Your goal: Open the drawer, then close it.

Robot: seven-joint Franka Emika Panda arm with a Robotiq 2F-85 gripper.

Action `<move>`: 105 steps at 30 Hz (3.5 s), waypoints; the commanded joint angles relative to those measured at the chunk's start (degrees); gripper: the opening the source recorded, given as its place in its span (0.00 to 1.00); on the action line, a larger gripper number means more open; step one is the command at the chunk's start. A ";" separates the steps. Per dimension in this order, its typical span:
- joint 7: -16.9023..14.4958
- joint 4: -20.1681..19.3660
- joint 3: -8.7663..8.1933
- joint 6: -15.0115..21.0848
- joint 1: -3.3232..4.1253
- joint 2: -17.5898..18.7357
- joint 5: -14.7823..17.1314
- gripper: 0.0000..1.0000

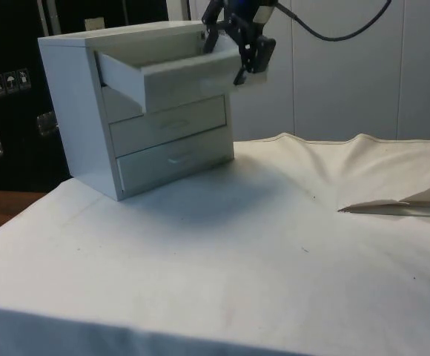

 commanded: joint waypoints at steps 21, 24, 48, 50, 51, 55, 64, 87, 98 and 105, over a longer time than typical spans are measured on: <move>3.21 -7.45 4.76 -3.67 0.06 -8.42 0.00 1.00; 4.24 -7.96 5.61 -3.90 -0.29 -9.11 -0.57 1.00; 4.18 -8.42 5.56 -3.61 0.06 -8.48 -0.29 1.00; 4.07 -8.42 5.39 -3.38 0.06 -7.91 -0.34 1.00; 4.01 -8.37 5.33 -3.27 0.11 -7.62 -0.34 1.00; 3.67 -8.37 5.16 -2.58 0.11 -6.36 -0.34 1.00; 3.09 -7.62 4.70 -0.92 0.06 -2.86 -0.46 1.00; 2.35 -6.82 4.30 -0.57 0.06 0.69 0.00 1.00; 1.26 -6.88 1.32 -0.92 -0.23 0.80 -0.40 1.00; 0.63 -6.82 0.17 -1.15 -0.17 0.74 -0.40 1.00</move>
